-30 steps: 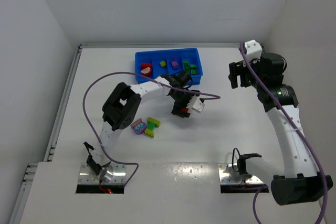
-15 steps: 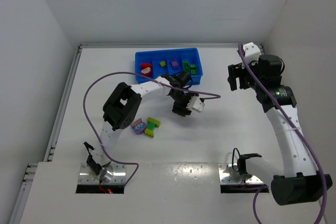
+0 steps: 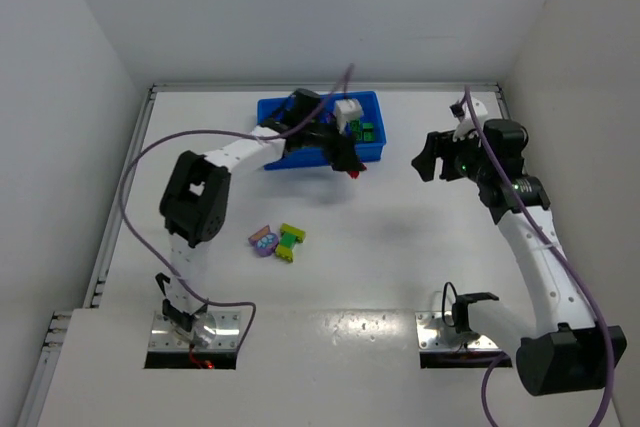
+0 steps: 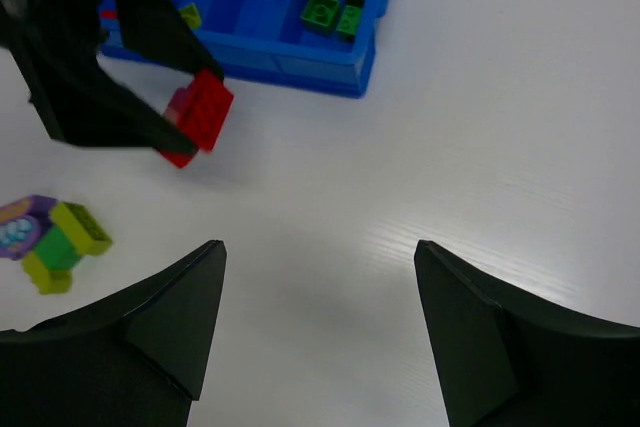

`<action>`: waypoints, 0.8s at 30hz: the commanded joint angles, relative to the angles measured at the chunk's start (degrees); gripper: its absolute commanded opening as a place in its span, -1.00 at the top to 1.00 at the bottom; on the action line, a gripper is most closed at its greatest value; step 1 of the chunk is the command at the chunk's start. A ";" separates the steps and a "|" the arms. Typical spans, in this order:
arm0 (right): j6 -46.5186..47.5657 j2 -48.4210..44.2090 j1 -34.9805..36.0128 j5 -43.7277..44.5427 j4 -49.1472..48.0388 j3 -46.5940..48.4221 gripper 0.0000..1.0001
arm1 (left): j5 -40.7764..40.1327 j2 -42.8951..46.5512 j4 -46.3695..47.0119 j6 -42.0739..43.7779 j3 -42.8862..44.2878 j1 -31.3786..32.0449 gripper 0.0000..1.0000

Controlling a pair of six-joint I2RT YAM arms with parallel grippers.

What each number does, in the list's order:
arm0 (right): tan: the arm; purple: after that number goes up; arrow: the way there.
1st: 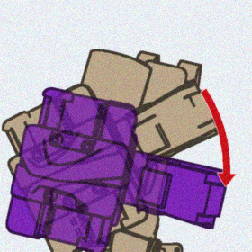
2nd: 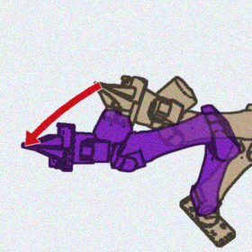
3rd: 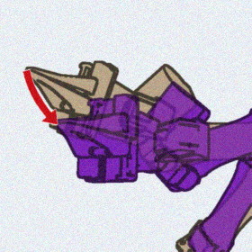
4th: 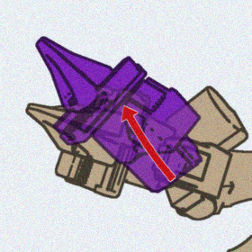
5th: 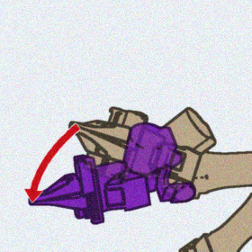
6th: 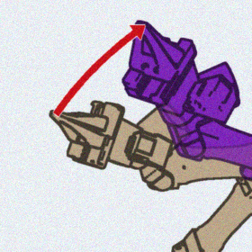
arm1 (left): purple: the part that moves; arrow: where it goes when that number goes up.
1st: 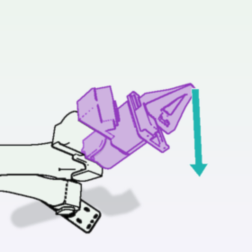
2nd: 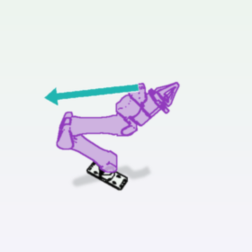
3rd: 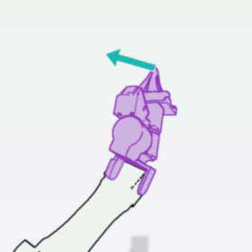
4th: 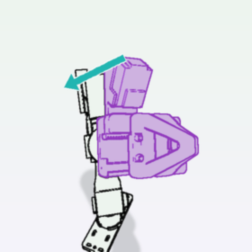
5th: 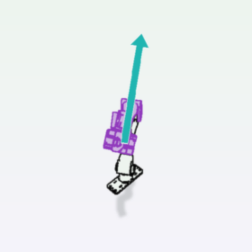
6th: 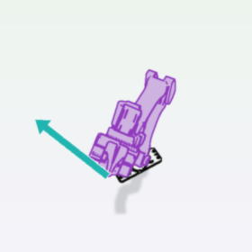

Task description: Sort the legos into containers by color

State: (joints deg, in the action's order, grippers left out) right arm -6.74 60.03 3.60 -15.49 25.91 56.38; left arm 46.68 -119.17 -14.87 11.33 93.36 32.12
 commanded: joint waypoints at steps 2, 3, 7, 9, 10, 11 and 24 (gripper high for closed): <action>-11.44 -3.08 -0.70 -7.45 -14.47 -2.85 -0.52 | -2.09 12.29 32.69 -41.18 -6.26 -5.22 0.64; -11.97 -3.08 -0.17 -6.76 -14.49 -2.85 -0.52 | -4.90 13.43 32.72 -46.17 -6.78 -5.75 0.71; -14.42 -1.76 0.45 -2.81 -14.49 -1.98 -0.52 | -19.49 16.52 28.07 -57.60 -7.58 -9.08 0.94; -15.49 -1.76 1.06 -2.27 -16.41 -2.58 -0.49 | -23.20 17.83 27.36 -63.51 -8.20 -10.49 0.94; -16.54 -1.76 1.76 -1.75 -17.03 -2.59 -0.47 | -24.95 17.84 27.35 -67.80 -8.89 -11.02 0.94; -16.55 -1.76 2.72 -1.74 -17.64 -2.59 -0.47 | -26.10 18.62 26.48 -68.89 -8.90 -11.02 0.94; -22.78 10.63 18.46 8.01 -32.05 1.10 -0.47 | -43.42 24.43 12.15 -76.01 -8.28 -10.41 0.94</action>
State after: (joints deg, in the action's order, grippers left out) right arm -26.22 69.08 19.25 -11.33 1.13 54.26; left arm 8.99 -99.31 -0.71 -60.97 84.44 21.45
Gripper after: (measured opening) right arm 0.734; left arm 0.681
